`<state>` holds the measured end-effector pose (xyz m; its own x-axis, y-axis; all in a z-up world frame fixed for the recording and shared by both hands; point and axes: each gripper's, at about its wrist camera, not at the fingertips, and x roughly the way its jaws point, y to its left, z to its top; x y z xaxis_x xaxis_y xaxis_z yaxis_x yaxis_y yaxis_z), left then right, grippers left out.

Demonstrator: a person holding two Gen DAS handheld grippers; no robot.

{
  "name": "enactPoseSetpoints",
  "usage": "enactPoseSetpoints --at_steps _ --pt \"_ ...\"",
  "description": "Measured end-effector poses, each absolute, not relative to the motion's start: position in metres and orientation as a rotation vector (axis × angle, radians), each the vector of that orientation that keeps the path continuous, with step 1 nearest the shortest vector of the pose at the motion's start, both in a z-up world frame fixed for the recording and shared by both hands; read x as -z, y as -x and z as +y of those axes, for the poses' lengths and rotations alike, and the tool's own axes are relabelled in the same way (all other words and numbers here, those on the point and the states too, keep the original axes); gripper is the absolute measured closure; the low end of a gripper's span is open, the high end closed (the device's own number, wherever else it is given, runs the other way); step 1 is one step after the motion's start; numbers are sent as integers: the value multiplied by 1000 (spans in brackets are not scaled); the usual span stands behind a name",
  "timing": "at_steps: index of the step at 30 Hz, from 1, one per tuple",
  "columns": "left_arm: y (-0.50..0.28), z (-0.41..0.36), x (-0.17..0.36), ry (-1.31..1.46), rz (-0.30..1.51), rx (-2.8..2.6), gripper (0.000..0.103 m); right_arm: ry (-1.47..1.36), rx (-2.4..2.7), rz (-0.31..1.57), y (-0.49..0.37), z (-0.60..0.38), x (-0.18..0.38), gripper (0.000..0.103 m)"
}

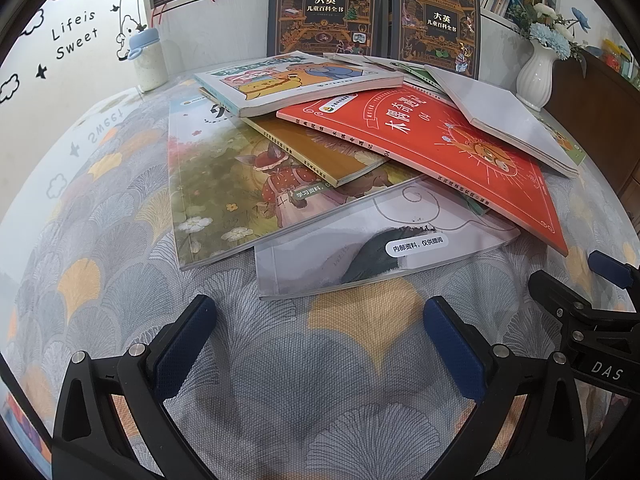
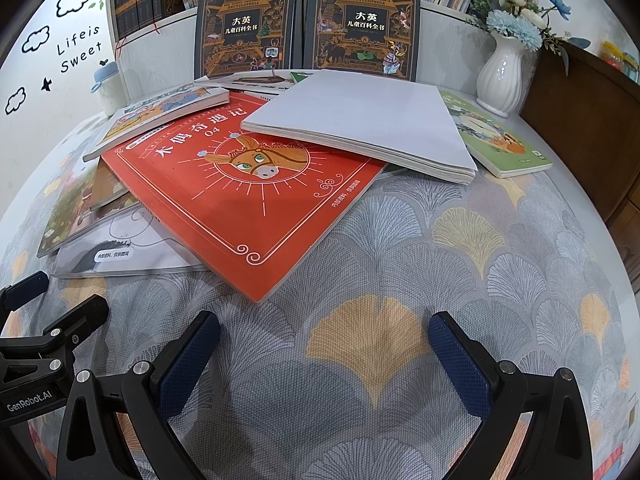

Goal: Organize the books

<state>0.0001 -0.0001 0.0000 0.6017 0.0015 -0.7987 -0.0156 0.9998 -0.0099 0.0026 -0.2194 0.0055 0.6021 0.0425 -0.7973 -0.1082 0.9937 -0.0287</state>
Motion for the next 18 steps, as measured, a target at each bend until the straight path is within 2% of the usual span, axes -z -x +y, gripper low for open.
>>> enactPoseSetpoints --at_steps 18 --pt "0 0 0 16 925 -10 0 74 -82 920 -2 -220 -4 0"
